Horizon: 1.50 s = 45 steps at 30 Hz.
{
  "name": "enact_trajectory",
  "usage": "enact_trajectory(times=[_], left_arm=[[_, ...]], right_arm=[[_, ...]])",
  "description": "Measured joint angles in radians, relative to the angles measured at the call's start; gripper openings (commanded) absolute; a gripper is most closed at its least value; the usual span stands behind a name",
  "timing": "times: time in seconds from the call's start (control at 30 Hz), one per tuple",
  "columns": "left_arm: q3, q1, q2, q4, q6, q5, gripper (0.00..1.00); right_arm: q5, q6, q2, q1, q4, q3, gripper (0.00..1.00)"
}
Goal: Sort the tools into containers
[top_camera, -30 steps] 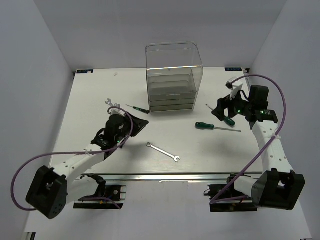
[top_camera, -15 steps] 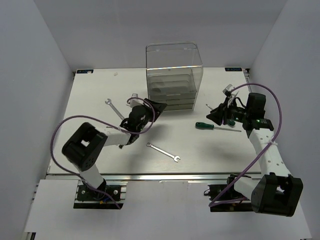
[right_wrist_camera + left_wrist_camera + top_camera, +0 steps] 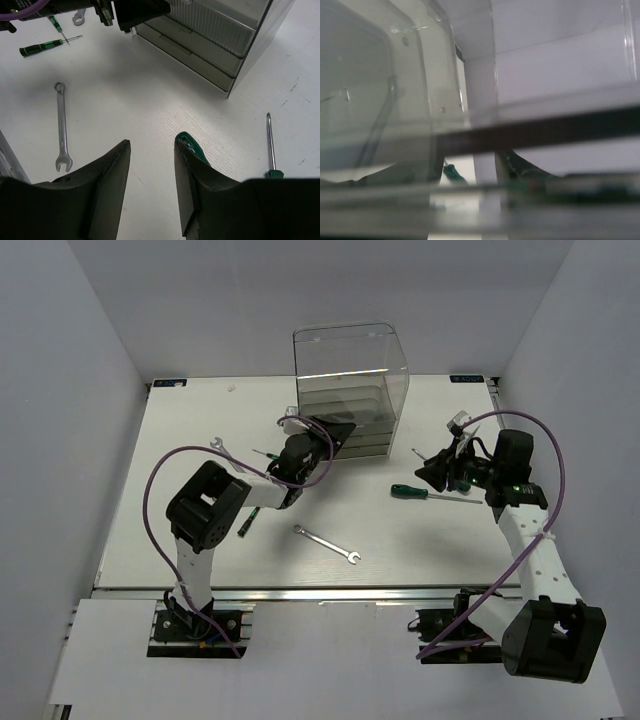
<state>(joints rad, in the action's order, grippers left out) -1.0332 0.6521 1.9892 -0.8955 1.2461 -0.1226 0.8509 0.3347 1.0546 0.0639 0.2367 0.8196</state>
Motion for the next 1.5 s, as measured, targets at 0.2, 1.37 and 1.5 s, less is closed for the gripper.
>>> enact_trajectory(times=[0.2,1.37,1.5], left_arm=[[-0.039,0.003,0.030,-0.022,-0.003,-0.011,0.38],[0.106,0.066,-0.328,0.020,-0.238,-0.077,0.06],[0.088,0.066,-0.329,0.050,-0.264,-0.076,0.06]], right_arm=[[-0.015,0.010,-0.002,0.000,0.000,-0.005,0.46],[-0.106,0.282,0.063,0.000,0.119,-0.044,0.87],[-0.142,0.424,0.200,0.000,0.172,-0.026,0.89]])
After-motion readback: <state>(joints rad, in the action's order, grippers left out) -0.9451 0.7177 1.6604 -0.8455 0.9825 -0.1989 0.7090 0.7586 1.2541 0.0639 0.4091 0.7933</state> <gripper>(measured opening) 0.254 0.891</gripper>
